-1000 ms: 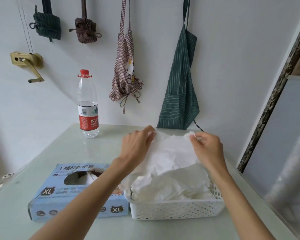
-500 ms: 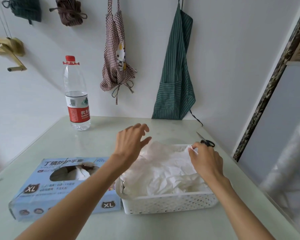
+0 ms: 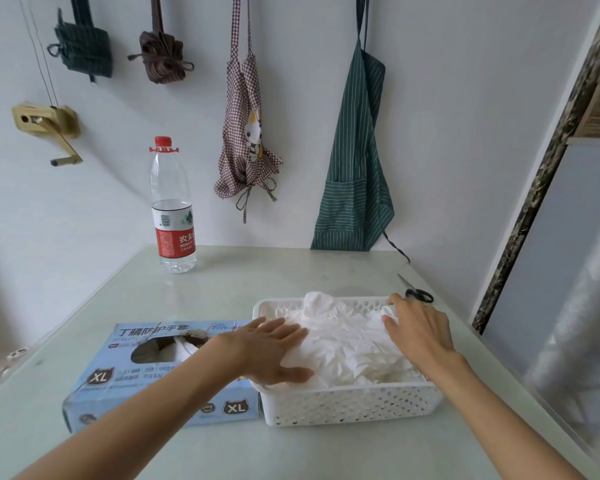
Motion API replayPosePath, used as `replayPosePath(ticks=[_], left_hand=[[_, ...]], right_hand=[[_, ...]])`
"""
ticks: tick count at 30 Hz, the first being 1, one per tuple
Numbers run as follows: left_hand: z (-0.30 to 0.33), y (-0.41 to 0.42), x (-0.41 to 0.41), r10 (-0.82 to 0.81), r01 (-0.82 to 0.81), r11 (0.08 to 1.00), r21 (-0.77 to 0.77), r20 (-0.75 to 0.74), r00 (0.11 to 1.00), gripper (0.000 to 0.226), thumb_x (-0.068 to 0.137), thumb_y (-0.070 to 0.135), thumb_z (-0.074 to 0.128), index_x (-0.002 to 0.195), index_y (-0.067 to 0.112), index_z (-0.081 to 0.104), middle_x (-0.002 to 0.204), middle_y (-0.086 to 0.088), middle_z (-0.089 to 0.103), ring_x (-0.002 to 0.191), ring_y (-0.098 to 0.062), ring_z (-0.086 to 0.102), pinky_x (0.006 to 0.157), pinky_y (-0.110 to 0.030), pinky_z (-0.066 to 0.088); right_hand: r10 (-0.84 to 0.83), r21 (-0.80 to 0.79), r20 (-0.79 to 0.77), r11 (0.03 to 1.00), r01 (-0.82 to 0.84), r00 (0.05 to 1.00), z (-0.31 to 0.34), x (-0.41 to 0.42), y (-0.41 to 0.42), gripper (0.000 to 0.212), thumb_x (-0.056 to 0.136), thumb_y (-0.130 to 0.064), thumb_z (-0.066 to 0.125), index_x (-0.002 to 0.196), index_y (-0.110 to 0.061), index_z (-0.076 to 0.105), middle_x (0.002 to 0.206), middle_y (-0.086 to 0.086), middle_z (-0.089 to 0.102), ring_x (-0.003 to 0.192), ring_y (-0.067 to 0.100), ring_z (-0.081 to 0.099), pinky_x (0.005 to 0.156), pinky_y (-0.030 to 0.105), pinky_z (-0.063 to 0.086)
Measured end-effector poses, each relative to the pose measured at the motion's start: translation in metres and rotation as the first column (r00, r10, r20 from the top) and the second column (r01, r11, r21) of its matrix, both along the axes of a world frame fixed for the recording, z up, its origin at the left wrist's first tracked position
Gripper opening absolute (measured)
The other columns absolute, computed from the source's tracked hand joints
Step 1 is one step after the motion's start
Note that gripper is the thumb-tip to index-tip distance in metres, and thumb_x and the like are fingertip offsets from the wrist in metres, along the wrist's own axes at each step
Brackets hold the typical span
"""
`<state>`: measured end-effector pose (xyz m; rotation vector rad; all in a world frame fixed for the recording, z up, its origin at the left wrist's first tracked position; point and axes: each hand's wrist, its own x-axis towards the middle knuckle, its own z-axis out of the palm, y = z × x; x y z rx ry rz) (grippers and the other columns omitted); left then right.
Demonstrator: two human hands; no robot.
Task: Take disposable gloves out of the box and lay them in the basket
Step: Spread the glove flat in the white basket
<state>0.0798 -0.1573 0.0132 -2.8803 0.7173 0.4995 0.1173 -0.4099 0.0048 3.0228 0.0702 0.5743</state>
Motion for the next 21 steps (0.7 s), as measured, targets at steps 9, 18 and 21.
replayPosePath(ticks=[9,18,21], left_hand=[[0.019,-0.024,0.026,-0.01,0.033,0.942,-0.335,0.072,0.997,0.084,0.087,0.071,0.024,0.153,0.023,0.002,0.16,0.005,-0.003,0.147,-0.01,0.001,0.119,-0.032,0.001],[-0.01,-0.025,0.027,-0.025,0.026,0.999,-0.035,0.01,1.0,0.116,0.076,0.08,0.044,0.149,0.015,-0.02,0.157,0.003,-0.022,0.144,-0.009,-0.018,0.117,-0.033,-0.012],[-0.013,-0.029,0.027,-0.011,0.011,0.999,-0.031,-0.001,1.0,0.114,0.077,0.079,0.044,0.149,0.016,-0.018,0.158,0.003,-0.02,0.145,-0.012,-0.016,0.118,-0.036,-0.01]], right_hand=[[0.359,0.509,-0.158,0.828,-0.236,0.92,0.027,0.003,-0.019,0.031,0.085,-0.022,0.07,0.109,-0.037,0.058,0.108,-0.009,0.057,0.1,0.014,0.057,0.082,0.028,0.048],[0.239,0.175,-0.795,0.97,-0.166,0.557,0.023,-0.003,-0.018,0.137,0.041,-0.089,0.049,0.152,-0.029,-0.006,0.158,-0.015,-0.016,0.147,0.007,-0.005,0.12,0.033,0.007],[0.242,0.177,-0.79,0.97,-0.168,0.563,0.017,-0.002,-0.019,0.141,0.038,-0.089,0.048,0.152,-0.027,-0.006,0.158,-0.013,-0.016,0.147,0.008,-0.006,0.12,0.032,0.006]])
